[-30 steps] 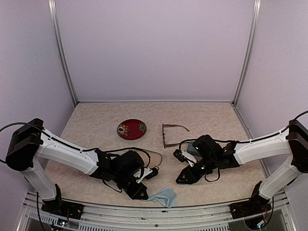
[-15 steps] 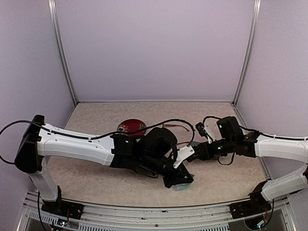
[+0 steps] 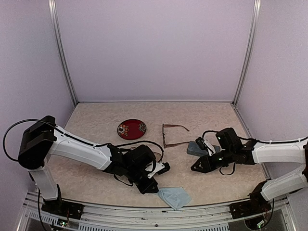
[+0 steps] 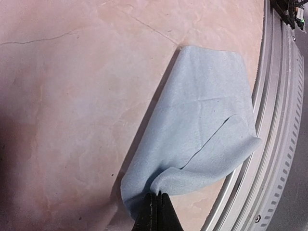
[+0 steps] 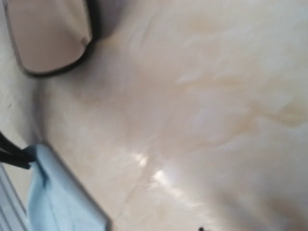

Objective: Organize the sunglasses
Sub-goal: Adjust the glasses cleaning cloth at the center of the board.

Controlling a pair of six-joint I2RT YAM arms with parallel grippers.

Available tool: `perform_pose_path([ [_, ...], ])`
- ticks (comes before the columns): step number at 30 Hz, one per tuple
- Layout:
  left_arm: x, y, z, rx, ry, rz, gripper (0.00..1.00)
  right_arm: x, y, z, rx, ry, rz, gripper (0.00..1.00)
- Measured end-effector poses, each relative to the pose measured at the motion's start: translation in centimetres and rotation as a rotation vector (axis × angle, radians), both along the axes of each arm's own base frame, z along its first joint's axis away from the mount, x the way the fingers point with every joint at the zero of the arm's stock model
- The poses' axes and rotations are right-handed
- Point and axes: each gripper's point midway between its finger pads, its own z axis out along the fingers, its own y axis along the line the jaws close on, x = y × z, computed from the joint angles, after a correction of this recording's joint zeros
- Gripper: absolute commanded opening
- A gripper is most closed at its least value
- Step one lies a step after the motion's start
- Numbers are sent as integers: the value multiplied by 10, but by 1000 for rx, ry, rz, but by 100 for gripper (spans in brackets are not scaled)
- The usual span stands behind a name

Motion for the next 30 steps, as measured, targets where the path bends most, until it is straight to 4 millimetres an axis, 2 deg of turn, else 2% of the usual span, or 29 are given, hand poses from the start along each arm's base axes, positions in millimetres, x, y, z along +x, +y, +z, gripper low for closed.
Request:
perform_pose_path([
  [4,-1,-4,2,-15,-6,-4,0,-21,15,-7,13,27,72,40],
  [11,0,-8,2,-45,-10,8,0,-72,53,-11,45,75,234,40],
  [16,-2,-4,-4,-43,8,28,0,-98,68,-20,47,123,296,39],
  [23,-2,-4,-5,-55,15,46,0,-124,75,-38,-6,169,355,35],
  [30,-1,-5,-4,-62,18,55,0,-132,84,-43,-39,166,385,30],
])
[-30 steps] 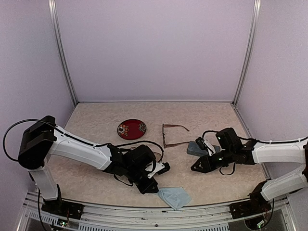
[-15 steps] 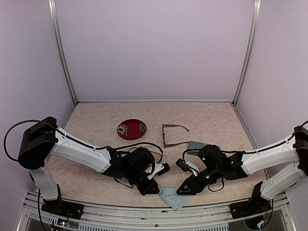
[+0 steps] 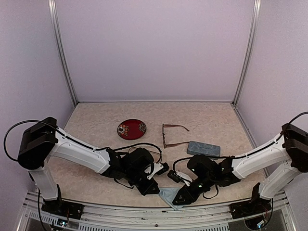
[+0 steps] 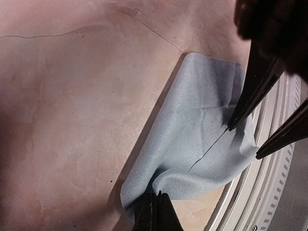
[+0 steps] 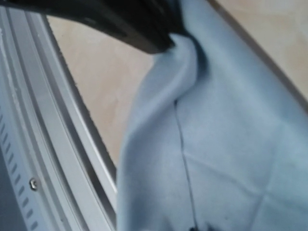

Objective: Organize the sunglasses
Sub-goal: Adjust the glasses cleaning cloth at the center of the board.

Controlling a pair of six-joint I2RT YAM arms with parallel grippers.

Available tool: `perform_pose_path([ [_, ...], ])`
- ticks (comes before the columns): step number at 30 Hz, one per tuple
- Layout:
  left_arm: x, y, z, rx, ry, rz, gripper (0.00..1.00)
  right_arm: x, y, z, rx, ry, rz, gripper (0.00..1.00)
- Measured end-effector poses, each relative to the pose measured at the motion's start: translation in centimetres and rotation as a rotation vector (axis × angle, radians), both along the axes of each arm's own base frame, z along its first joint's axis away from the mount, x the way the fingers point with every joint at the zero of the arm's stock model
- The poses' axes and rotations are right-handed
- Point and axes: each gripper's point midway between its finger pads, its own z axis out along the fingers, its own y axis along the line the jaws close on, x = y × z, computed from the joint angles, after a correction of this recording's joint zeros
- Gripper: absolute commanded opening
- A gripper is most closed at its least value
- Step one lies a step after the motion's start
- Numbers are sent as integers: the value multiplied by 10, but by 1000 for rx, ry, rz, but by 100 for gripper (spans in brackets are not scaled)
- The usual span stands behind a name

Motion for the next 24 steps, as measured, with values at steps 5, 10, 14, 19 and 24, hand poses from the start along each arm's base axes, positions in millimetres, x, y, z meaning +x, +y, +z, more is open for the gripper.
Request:
perform_pose_path([
  [5,0,1,-1,-1,3,4,0,-1,4,-3,-20,-5,8,29],
  [10,-1,2,-1,-2,4,6,0,-1,8,-4,-34,-21,11,28],
  [14,-1,2,-1,-2,4,6,0,0,8,-4,-41,-37,3,26],
  [19,-1,2,-1,-2,4,6,0,9,3,1,-54,-84,-31,25],
  [24,-1,2,-1,-2,4,6,0,15,3,8,-45,-121,-50,25],
])
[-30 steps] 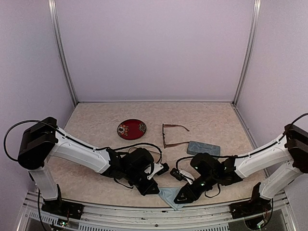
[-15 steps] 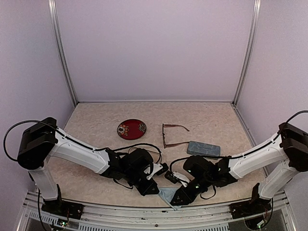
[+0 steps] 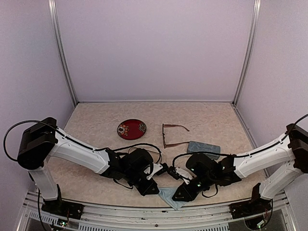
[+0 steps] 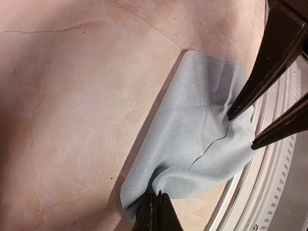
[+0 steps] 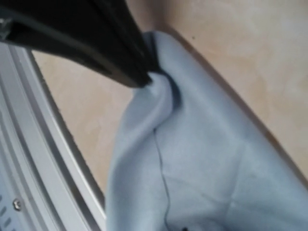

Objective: Organize the sunglasses
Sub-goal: Adjust the glasses cleaning cloth at the center of the board.

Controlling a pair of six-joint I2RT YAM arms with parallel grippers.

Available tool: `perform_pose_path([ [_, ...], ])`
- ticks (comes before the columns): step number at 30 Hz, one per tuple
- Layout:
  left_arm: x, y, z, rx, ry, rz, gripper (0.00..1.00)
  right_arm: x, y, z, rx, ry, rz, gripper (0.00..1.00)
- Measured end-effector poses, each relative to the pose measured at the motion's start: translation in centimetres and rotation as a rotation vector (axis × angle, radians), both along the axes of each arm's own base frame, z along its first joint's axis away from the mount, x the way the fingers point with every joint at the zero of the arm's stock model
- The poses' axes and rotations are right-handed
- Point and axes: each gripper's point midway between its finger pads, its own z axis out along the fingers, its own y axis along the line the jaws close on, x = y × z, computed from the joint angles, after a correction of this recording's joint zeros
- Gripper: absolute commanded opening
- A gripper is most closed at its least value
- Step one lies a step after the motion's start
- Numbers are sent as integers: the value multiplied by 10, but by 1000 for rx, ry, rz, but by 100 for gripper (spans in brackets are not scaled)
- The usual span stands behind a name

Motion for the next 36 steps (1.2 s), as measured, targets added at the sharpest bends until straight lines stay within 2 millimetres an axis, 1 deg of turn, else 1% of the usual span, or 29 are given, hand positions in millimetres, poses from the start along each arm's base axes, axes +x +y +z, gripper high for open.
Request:
perform_pose_path([
  [6,0,0,0,0,1,0,0,-3,-2,-3,-12,-9,21,24],
  [12,0,0,0,0,1,0,0,-13,-3,-13,-48,-6,62,21],
  [14,0,0,0,0,1,0,0,-14,-2,-14,-52,-7,69,19],
  [23,0,0,0,0,3,2,0,-14,0,-17,-68,-17,77,2],
  [25,0,0,0,0,3,3,0,-13,-1,-18,-74,-22,75,0],
  [31,0,0,0,0,3,2,0,-8,-5,-14,-84,-52,56,0],
  [34,0,0,0,0,3,3,0,-6,-7,-9,-87,-70,49,0],
  [36,0,0,1,-2,2,3,0,-3,-6,-2,-78,-86,42,0],
])
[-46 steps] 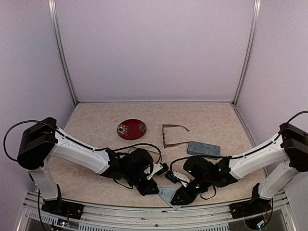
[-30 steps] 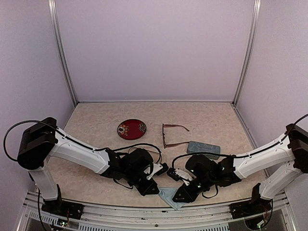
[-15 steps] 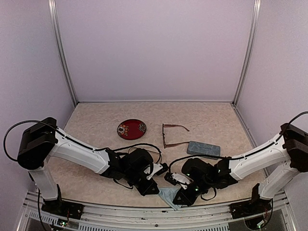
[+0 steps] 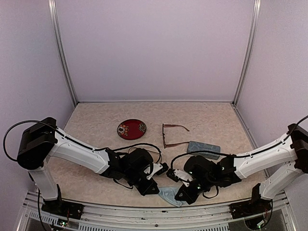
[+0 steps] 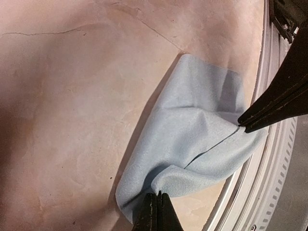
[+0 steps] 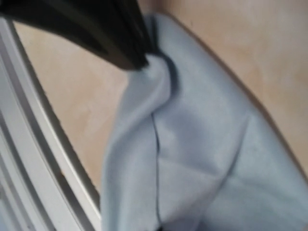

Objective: Organize the sunglasses
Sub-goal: Adjust the glasses cleaning cloth at the center of the board.

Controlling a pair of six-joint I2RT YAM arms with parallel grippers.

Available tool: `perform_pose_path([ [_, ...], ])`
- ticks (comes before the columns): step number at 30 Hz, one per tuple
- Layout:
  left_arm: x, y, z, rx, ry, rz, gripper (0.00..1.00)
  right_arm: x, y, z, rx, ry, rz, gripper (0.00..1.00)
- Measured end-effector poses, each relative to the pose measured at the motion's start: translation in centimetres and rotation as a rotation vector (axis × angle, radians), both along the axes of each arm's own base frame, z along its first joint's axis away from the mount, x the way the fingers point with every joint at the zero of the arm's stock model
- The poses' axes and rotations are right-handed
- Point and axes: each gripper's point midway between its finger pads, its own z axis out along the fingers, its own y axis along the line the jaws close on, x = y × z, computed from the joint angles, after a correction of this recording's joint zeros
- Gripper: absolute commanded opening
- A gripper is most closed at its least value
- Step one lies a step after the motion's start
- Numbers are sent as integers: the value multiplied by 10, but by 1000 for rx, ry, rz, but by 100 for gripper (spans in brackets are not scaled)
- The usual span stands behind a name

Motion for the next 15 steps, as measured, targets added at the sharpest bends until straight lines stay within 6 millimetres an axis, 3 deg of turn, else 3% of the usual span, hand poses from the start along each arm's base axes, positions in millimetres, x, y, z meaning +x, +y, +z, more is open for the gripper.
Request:
perform_pose_path([
  [9,2,-6,16,-41,-16,-1,0,22,-10,19,24,-41,-63,2],
  [15,4,-11,21,-58,-20,-4,0,30,-15,21,21,-51,-86,2],
])
